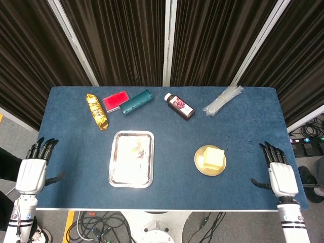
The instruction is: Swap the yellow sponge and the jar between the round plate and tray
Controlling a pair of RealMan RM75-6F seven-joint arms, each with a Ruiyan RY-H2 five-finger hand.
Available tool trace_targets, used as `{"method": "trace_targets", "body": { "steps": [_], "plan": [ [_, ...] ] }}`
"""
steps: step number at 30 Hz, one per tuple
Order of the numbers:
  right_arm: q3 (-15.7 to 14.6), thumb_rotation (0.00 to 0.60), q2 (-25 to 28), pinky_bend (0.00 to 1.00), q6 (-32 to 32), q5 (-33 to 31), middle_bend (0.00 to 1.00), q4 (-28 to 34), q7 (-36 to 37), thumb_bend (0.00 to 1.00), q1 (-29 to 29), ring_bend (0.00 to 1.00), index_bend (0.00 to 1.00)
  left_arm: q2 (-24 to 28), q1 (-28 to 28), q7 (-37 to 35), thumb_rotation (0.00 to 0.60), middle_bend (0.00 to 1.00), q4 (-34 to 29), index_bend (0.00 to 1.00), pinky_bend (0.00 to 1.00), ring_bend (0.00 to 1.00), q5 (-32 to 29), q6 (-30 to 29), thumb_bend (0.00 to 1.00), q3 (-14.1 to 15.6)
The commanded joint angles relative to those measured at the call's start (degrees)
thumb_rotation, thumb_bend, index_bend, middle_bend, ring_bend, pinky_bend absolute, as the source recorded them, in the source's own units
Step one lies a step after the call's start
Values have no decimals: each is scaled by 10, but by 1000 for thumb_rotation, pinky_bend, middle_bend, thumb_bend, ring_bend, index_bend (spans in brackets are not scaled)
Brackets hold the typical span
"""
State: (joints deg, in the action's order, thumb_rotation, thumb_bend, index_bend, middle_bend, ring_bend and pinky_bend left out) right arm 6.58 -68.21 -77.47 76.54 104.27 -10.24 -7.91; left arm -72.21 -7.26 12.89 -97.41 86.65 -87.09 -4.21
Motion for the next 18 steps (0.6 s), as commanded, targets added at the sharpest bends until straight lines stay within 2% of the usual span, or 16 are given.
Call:
{"method": "trace_targets", "body": {
  "steps": [1,7,14,17,18],
  "plan": [
    [9,600,-41,0,43,-40,0,5,-56,0,-35,0,0,-3,2,-4,600,115,7,111,134,12,3,-2,0,3],
    [39,600,-109,0,104,-109,0,-20,-119,0,-101,0,0,-7,6,-23,600,115,22,111,134,12,2,-1,0,9],
    [61,600,-165,0,130,-178,19,-52,-190,0,-159,0,0,-12,7,-49,600,115,43,111,134,12,2,-2,0,9],
    [63,600,-185,0,126,-190,69,-63,-209,2,-174,0,0,-13,9,-58,600,115,51,111,134,12,3,-3,0,11],
    [63,600,-193,0,123,-193,112,-67,-216,4,-179,0,0,-13,10,-62,600,115,54,111,135,12,3,-3,0,12]
  ]
}}
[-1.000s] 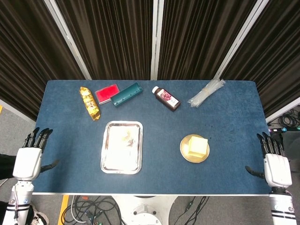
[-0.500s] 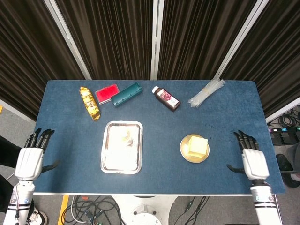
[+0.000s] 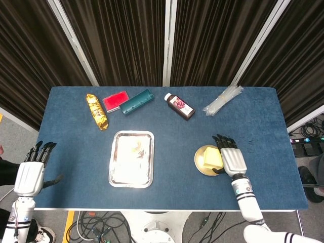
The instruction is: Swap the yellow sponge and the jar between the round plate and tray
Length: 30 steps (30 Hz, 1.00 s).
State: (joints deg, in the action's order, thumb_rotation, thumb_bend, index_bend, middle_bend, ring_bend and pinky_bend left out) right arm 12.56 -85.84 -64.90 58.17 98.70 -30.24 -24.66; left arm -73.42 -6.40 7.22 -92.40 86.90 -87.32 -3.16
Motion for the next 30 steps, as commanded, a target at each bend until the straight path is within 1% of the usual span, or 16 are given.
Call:
{"method": "trace_targets", "body": {
  "steps": [1,5,10,15,19,23,27,30],
  "plan": [
    [3,600,-21,0,-4,-12,154,-14,-21,6,-15,0,0,-1,2,-7,600,115,5,111,134,12,1,-1,0,1],
    [-1,600,-30,0,-1,-29,258,-19,-41,16,-29,7,0,-2,2,-14,600,115,10,111,134,12,2,-2,0,2],
    [-3,600,-43,0,-23,-31,443,-29,-52,77,-35,124,0,-2,2,-14,600,115,10,111,134,12,4,-3,0,1],
    [-4,600,-46,0,-44,-15,534,-29,-43,153,-35,184,0,-1,-1,-11,600,115,9,111,135,12,3,2,0,0],
    [-6,600,-34,0,-51,10,554,-7,-37,176,-38,191,0,-1,-2,-10,600,115,7,111,134,12,4,1,0,-1],
    [-5,600,-18,0,-44,33,559,27,-59,176,-57,190,0,1,-1,-8,600,115,5,111,134,12,4,-2,0,-2],
    [1,600,-17,0,-20,32,555,56,-90,160,-88,188,0,1,1,-7,600,115,7,111,134,12,8,-7,0,-1],
    [5,600,-28,0,0,19,551,64,-102,147,-110,187,0,2,2,-8,600,115,8,111,134,12,6,-8,0,-1]
  ]
}}
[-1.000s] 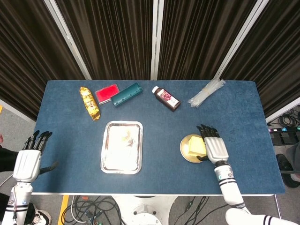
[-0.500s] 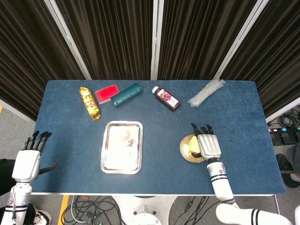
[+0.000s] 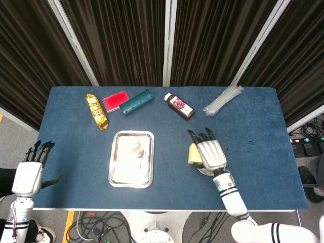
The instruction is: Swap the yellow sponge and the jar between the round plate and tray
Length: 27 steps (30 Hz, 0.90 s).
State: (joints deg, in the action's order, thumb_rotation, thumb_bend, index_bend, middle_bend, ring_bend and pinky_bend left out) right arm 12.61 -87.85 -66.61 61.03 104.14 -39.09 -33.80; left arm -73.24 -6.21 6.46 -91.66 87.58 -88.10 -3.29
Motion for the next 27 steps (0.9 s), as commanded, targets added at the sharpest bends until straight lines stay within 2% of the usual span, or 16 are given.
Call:
{"method": "trace_targets", "body": {
  "steps": [1,9,12,14,17,20,23,27],
  "plan": [
    [4,600,-12,0,21,-13,551,8,-16,147,-24,187,0,0,1,-1,600,115,1,111,134,12,0,-1,0,0],
    [-8,600,-56,0,47,-51,552,-19,-24,147,-57,187,0,-1,6,-11,600,115,9,111,134,12,-7,0,0,3],
    [-13,600,-70,0,52,-51,521,-35,-18,134,-65,185,0,-1,8,-15,600,115,11,111,134,12,-5,-5,0,2],
    [-17,600,-73,0,61,-52,459,-41,-15,116,-71,161,0,-1,10,-17,600,115,12,112,134,12,-4,-8,0,2],
    [-23,600,-67,0,77,-63,283,-38,-13,36,-79,40,0,-1,11,-17,600,115,14,112,134,12,-4,-8,0,4],
    [-27,600,-62,0,81,-73,111,-34,-15,0,-84,0,0,-2,12,-16,600,115,15,112,134,12,-7,-6,0,3],
    [-28,600,-60,0,77,-74,30,-31,-8,0,-86,0,0,-4,11,-14,600,115,16,112,134,12,-10,-4,0,2],
    [-29,600,-40,0,55,-52,0,-7,10,0,-77,0,0,-5,9,-14,600,115,15,112,134,12,-9,-2,0,0]
  ]
}}
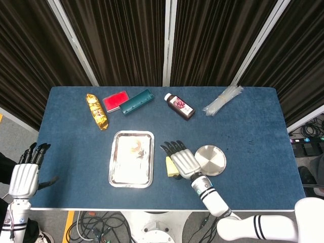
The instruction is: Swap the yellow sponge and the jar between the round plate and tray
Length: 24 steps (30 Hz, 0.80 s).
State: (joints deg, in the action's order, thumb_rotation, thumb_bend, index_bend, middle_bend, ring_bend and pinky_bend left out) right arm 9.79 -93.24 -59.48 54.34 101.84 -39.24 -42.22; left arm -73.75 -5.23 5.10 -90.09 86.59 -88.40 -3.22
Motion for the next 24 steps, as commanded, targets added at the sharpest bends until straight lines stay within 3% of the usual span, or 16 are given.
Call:
{"method": "trace_targets", "body": {
  "steps": [1,7,11,18,24],
  "plan": [
    [-1,600,25,0,-26,23,0,27,15,0,13,0,0,1,-2,0,600,115,-1,112,134,12,1,2,0,-1],
    [-29,600,144,0,-131,55,0,117,-2,0,79,0,0,9,-29,-26,600,115,-19,113,134,12,22,19,0,-13],
    [-51,600,207,0,-201,91,0,143,49,0,143,0,0,8,-68,-48,600,115,-28,113,134,12,25,69,0,-23],
    [-52,600,285,0,-284,138,0,102,195,0,232,0,0,-8,-169,-86,600,115,-20,113,136,12,15,189,0,-58],
    [-38,600,316,0,-305,143,0,73,265,0,269,0,0,-25,-250,-91,600,115,-2,113,138,12,-25,299,0,-82]
  ]
}}
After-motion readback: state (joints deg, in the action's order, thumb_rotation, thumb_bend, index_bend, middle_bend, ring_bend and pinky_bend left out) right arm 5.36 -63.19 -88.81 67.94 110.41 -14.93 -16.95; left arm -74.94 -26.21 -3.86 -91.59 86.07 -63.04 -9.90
